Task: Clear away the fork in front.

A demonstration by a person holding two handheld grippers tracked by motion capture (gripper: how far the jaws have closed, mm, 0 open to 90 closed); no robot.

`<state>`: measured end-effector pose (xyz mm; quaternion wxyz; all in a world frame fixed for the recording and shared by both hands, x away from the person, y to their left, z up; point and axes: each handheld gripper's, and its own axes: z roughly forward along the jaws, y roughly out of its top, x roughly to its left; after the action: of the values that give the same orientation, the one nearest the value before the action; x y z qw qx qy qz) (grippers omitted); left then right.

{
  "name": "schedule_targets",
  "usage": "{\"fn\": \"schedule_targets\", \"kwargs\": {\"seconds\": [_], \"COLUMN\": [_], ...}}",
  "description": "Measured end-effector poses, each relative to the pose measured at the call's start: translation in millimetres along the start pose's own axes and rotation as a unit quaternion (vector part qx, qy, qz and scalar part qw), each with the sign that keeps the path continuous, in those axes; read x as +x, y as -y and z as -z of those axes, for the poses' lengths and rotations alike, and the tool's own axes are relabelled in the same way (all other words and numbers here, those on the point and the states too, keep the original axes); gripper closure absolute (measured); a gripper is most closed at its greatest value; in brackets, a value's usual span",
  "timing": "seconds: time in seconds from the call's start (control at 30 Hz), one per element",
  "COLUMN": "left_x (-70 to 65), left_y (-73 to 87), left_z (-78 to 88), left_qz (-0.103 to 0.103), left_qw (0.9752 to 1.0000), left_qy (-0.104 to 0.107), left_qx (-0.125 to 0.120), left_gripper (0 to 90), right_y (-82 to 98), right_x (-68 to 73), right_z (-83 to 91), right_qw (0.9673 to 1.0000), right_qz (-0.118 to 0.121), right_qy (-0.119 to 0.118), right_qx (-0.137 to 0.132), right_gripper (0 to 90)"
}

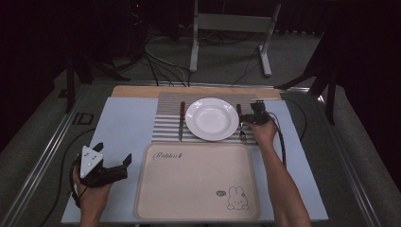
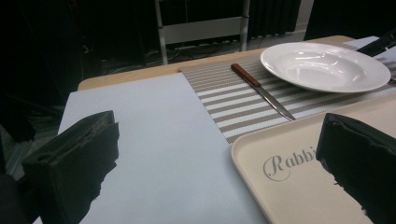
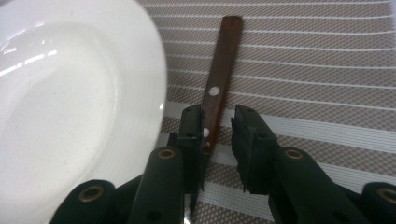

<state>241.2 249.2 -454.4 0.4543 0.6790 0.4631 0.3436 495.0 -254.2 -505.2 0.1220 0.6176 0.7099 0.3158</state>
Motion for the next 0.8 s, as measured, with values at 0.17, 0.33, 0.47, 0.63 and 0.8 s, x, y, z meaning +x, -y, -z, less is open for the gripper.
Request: {"fn": "schedule_targets", "kwargs": {"seconds": [0.17,0.33,0.47,0.63,0.8], "left_x": [0.8,1.9,1.3,-0.7,-2.8], "left_y": [0.3,0.4,0.5,0.3,0.2], "left_z": [0.1,0.9,1.0,-0.4,-1.5], "left_qz": [0.001,0.003,0.001,-0.002,-0.005], "left_qw": [1.0,1.0,1.0,1.0,1.0], "left_qy": [-0.001,-0.001,-0.001,0.0,0.001], "left_qx": [0.001,0.0,0.0,0.003,0.006], "left_gripper": [0.0,0.0,0.0,0.0,0.0], "right_y": [2.8,2.8,3.8,8.2,7.2], "right_x": [5.0,6.2,4.2,-2.3,-0.1], "right_z": [-7.9,-8.2,-0.7,11.5,12.7], "right_qw": [1.0,0.9998,0.9983,0.9955,0.9915], "right_qz": [0.004,0.003,0.018,0.03,0.063], "right_qy": [0.0,0.017,0.042,0.059,0.074], "right_qx": [0.006,0.014,0.037,0.068,0.086], "right_gripper": [73.7,77.3,77.5,77.6,76.9]}}
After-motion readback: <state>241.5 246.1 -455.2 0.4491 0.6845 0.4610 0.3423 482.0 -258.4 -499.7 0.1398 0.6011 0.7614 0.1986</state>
